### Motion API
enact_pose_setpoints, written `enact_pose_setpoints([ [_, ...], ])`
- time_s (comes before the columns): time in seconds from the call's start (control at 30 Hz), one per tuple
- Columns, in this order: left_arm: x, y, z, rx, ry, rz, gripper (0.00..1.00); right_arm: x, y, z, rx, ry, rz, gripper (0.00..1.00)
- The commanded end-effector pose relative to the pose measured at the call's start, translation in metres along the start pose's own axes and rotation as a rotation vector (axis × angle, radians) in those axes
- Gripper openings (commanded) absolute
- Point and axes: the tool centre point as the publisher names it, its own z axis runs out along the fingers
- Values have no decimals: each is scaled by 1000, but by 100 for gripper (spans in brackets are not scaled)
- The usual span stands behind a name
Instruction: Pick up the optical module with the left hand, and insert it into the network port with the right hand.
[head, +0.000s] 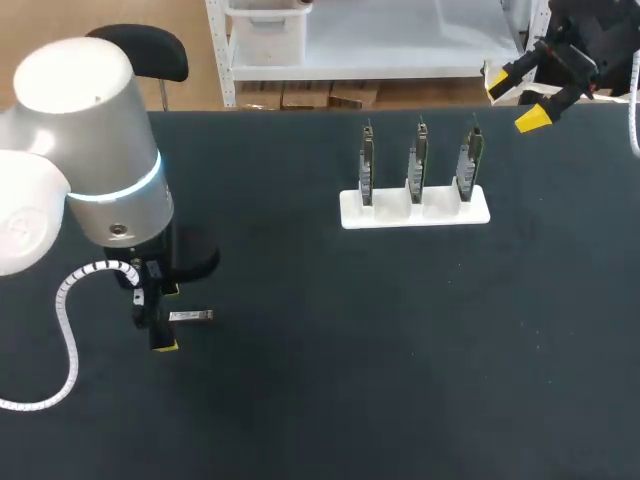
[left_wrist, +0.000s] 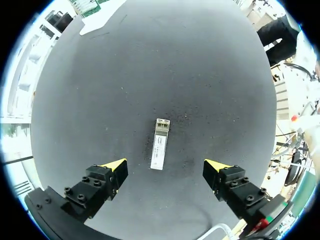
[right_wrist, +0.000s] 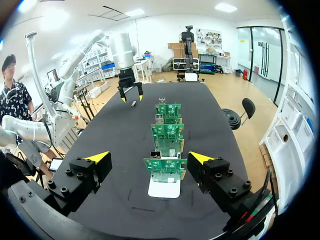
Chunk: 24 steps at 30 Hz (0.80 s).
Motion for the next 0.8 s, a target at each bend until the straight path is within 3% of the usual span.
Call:
enact_pose_setpoints([
  [0.03,-2,6,3,13,5,2,100,0,2,1,5,0,-1,100],
  [0.8,-7,4,13,52,8,10,100,0,2,1,5,0,-1,100],
])
